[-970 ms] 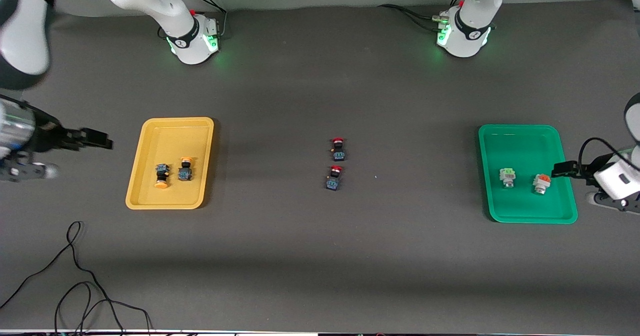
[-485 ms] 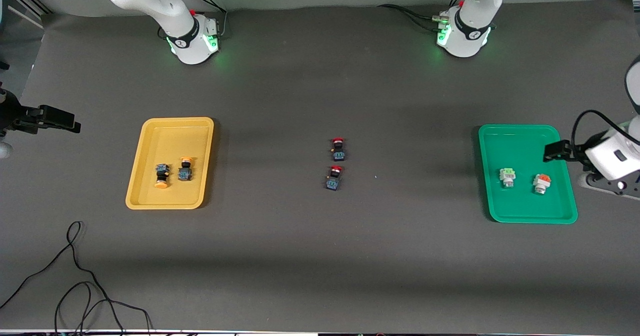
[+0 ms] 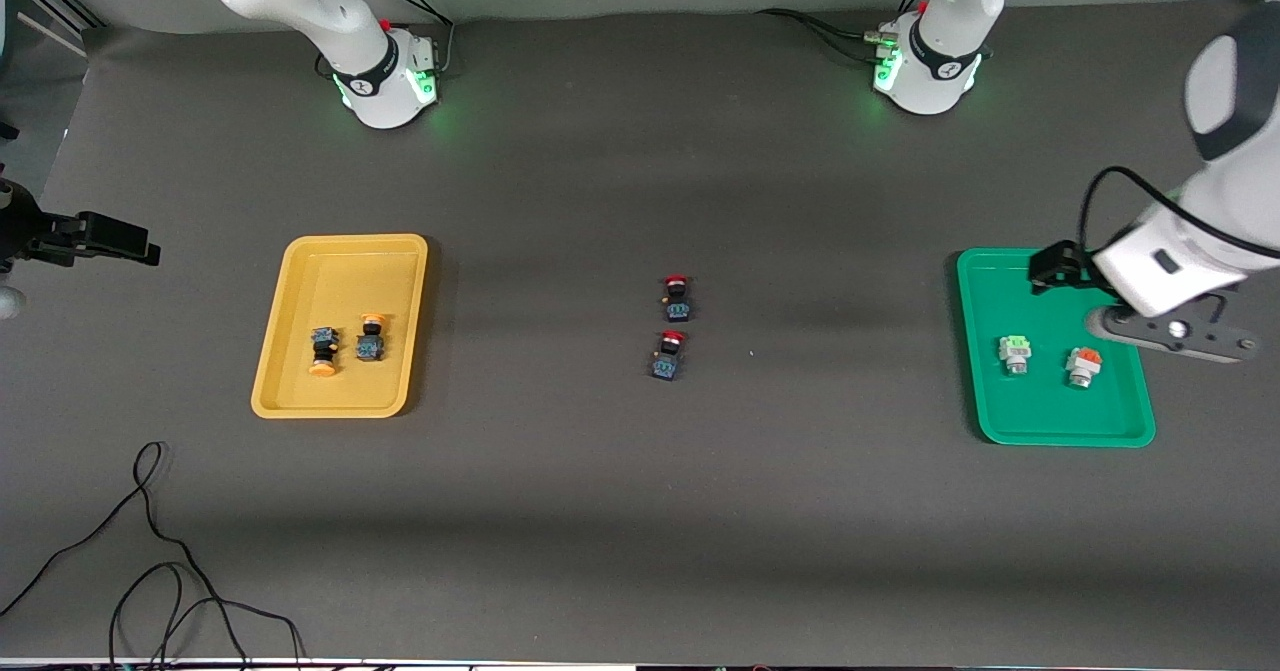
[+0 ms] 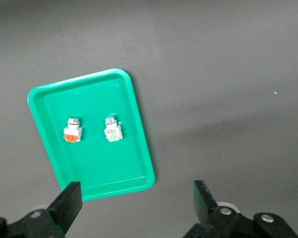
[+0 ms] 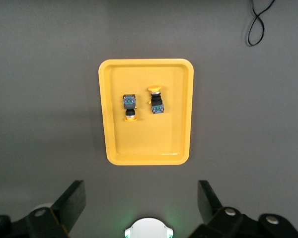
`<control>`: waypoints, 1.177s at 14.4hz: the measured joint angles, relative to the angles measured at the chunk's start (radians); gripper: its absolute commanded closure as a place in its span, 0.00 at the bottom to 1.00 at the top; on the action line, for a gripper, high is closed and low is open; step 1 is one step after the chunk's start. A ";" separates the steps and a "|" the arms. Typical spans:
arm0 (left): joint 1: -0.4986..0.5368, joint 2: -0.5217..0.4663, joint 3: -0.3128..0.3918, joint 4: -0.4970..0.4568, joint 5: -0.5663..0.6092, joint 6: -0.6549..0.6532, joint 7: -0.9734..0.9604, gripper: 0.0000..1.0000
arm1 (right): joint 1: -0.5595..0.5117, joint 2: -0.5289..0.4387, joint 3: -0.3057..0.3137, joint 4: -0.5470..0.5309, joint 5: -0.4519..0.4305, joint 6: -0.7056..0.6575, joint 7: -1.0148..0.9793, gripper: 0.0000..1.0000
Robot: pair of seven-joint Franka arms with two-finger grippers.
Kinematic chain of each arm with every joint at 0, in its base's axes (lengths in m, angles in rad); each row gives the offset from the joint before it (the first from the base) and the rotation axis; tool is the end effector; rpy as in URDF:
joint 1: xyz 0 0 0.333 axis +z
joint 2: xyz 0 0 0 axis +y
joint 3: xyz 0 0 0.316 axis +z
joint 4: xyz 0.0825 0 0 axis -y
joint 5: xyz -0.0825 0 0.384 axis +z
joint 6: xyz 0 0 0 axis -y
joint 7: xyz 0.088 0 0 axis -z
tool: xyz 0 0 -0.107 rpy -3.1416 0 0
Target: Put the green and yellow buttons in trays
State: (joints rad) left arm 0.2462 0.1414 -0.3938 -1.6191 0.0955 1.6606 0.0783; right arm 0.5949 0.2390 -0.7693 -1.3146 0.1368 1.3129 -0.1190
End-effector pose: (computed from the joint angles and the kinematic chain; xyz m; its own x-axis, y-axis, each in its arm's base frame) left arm 0.5905 -0.0652 0.5336 0.9682 -0.2329 -0.0917 -0.2367 -0.9710 -0.0328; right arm 0.5825 -0.0282 0.6177 0.9836 -0.0325 -0.1773 -0.0315 -0.9995 0.0081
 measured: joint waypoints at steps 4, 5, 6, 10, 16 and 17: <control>-0.289 -0.001 0.305 0.019 -0.067 -0.017 -0.007 0.00 | 0.001 0.000 0.000 0.000 0.000 -0.019 0.000 0.00; -0.298 -0.005 0.320 0.022 -0.072 -0.017 -0.007 0.00 | 0.001 0.000 0.000 0.000 0.000 -0.019 0.000 0.00; -0.299 -0.013 0.325 0.023 -0.074 -0.017 -0.007 0.00 | 0.001 0.000 0.001 0.000 0.000 -0.019 0.000 0.00; -0.299 -0.060 0.336 0.023 -0.076 -0.024 -0.007 0.00 | -0.093 -0.007 0.112 0.003 -0.012 -0.020 0.021 0.00; -0.278 -0.088 0.343 0.013 -0.075 -0.026 -0.003 0.00 | -0.492 -0.101 0.564 -0.045 -0.118 -0.021 0.051 0.00; -0.274 -0.088 0.343 0.010 -0.075 -0.013 -0.003 0.00 | -0.499 -0.126 0.574 -0.080 -0.119 -0.001 0.055 0.00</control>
State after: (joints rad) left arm -0.0277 0.0533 -0.0513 -1.6087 0.0201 1.6475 0.0755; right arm 0.0961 0.1128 -0.1953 -1.3942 0.0180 1.3117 -0.0641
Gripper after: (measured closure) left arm 0.000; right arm 0.000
